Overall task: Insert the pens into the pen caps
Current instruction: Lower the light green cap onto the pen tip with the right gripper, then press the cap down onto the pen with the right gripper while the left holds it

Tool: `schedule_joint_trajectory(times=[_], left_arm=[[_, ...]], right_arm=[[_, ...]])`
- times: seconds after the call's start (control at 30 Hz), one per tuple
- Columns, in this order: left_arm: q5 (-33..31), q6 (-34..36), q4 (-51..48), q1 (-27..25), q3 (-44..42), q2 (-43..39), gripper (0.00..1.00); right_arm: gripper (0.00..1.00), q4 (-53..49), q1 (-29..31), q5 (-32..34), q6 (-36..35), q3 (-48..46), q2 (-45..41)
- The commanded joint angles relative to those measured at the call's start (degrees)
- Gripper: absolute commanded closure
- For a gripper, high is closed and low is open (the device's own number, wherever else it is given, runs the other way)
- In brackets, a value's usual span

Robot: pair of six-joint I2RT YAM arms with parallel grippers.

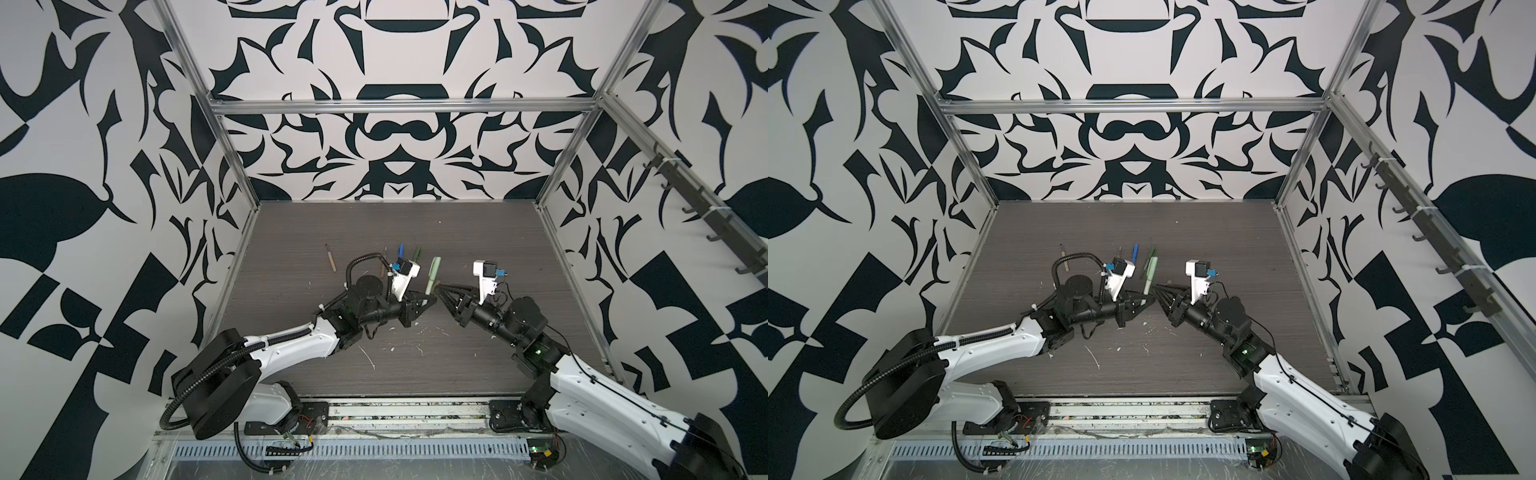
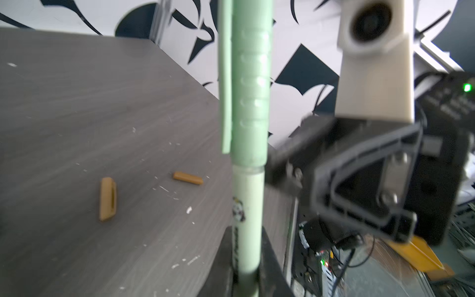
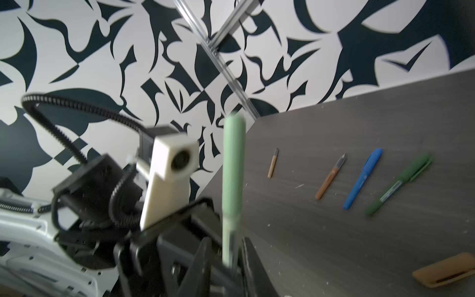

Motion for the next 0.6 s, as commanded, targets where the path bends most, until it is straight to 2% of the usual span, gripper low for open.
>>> schedule_joint_trajectory(times=[0.0,0.17,0.23,0.33,0.4,0.57], left_arm=[[0.8,1.4,2.2,0.5,1.2,-1.5,1.00],[-0.6,5.9,-0.1,0.5,-1.2,-3.8,1.00],[-2.7,8.6,-1.7,0.4,-2.2,-6.9,1.00],[-6.4,12.1,-1.7,0.1,-4.2,-9.3,1.00],[-8.6,14.1,-2.2,-0.2,-5.0,-10.5,1.00],[-14.4,21.8,-8.4,-1.6,-2.9,-12.1,1.00]], right_arm=[[0.73,-2.5,0.9,-3.9,-1.6,3.8,-0.1],[0.69,-8.5,1.0,-3.9,-3.2,7.6,-1.6],[0.69,-14.7,0.9,-0.2,-4.6,10.0,-2.9],[0.75,-26.9,0.9,7.2,-7.3,15.8,-3.6],[0.80,-32.4,0.9,9.3,-9.3,20.3,-2.6],[0.85,-37.5,0.9,11.9,-11.2,30.9,2.7]])
